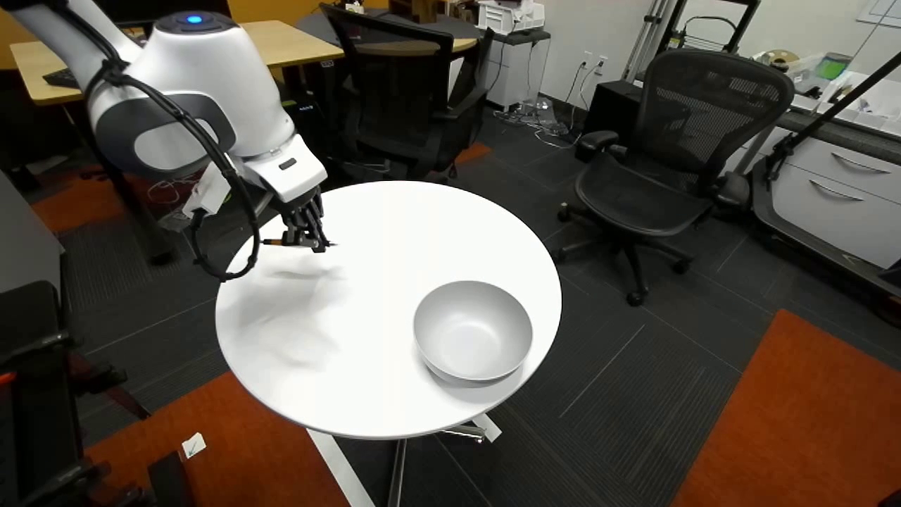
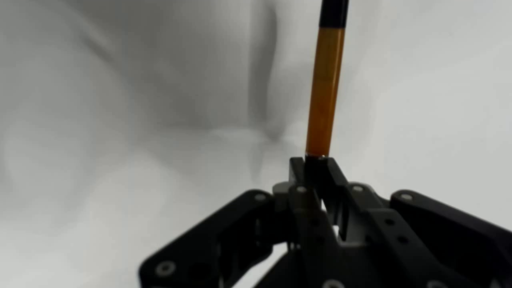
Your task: Put the pen on the table
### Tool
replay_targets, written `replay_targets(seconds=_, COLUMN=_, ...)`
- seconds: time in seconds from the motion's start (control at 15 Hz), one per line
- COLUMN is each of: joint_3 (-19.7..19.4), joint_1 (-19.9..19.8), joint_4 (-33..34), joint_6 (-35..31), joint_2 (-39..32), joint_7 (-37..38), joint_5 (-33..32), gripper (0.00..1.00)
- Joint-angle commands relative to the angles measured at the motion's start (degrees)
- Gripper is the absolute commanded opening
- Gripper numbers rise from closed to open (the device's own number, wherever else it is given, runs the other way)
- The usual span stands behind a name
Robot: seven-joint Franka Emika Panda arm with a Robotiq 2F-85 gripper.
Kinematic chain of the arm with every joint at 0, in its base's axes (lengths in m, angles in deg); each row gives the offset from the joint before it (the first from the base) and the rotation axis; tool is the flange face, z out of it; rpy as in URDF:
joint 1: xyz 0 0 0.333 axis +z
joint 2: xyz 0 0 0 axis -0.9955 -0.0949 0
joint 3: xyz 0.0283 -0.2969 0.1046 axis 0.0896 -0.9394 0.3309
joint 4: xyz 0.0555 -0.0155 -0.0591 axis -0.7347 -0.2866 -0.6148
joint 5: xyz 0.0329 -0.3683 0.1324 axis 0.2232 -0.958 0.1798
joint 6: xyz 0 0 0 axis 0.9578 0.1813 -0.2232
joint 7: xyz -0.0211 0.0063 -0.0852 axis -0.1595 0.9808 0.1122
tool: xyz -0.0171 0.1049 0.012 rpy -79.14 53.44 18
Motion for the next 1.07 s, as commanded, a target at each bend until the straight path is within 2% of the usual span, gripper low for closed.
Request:
replay_targets(seconds=0.0, joint_3=2.50, joint_1=-1.14, joint_4=2.45, joint_6=1.58, joint_2=-1.78, joint_7=-3.21, joint_5=2.58, gripper=0.03)
replay_targets(seconds=0.47, joint_3=3.69, joint_1=-0.44, joint_4=6.27, joint_6=4.09, joint_2=-5.12, joint_7=-5.37, joint_5=2.58, gripper=0.03)
replay_targets(seconds=0.6, joint_3=2.95, joint_1=0.26, joint_4=7.26, joint_6=5.15, joint_2=-5.80, joint_7=-5.81, joint_5=2.14, gripper=0.03)
replay_targets(seconds=0.67, joint_3=2.47, joint_1=0.61, joint_4=7.69, joint_6=6.17, joint_2=-5.93, joint_7=-5.78, joint_5=1.84, gripper=0.07)
replay_targets(seconds=0.73, joint_3=2.35, joint_1=1.01, joint_4=7.71, joint_6=6.59, joint_2=-6.08, joint_7=-5.57, joint_5=1.81, gripper=0.38)
replay_targets(seconds=0.8, joint_3=2.45, joint_1=1.04, joint_4=7.74, joint_6=6.96, joint_2=-6.10, joint_7=-5.72, joint_5=1.91, gripper=0.39)
replay_targets(seconds=1.0, joint_3=1.85, joint_1=1.75, joint_4=7.55, joint_6=7.61, joint_2=-5.70, joint_7=-5.38, joint_5=1.73, gripper=0.60)
